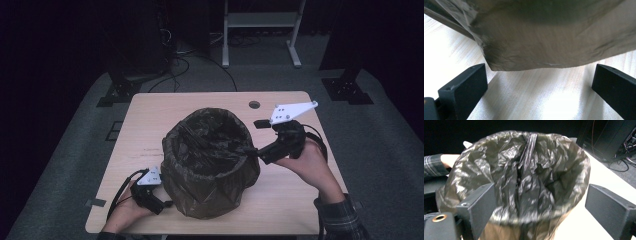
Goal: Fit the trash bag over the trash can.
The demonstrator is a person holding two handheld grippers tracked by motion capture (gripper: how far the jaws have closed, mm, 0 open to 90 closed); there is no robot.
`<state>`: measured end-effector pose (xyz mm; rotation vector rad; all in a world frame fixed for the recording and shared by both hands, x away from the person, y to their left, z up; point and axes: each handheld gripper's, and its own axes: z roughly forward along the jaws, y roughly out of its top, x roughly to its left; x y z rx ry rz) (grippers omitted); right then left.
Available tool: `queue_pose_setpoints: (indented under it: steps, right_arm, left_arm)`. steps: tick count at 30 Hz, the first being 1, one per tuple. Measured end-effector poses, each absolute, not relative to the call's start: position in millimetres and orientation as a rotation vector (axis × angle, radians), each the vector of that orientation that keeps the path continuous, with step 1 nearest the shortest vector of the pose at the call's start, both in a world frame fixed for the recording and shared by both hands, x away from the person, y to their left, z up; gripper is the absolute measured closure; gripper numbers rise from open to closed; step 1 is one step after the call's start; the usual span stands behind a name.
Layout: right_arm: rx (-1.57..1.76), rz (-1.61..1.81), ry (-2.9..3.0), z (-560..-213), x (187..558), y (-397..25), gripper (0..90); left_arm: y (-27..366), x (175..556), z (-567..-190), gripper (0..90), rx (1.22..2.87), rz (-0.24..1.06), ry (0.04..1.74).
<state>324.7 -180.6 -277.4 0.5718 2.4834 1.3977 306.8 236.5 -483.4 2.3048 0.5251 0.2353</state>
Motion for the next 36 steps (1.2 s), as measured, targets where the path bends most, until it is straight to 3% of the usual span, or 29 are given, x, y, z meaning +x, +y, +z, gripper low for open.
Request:
queue_pose_setpoints:
  steps: [12,36]
  right_arm:
    - [0.592,1.453,2.456,-327,296,-203,9.1]
    - [0.732,1.418,2.507,-436,277,-220,9.1]
  left_arm:
    - [236,307,-483,0.0,2.306,0.236,0.528]
    - [236,307,-483,0.0,2.305,0.236,0.529]
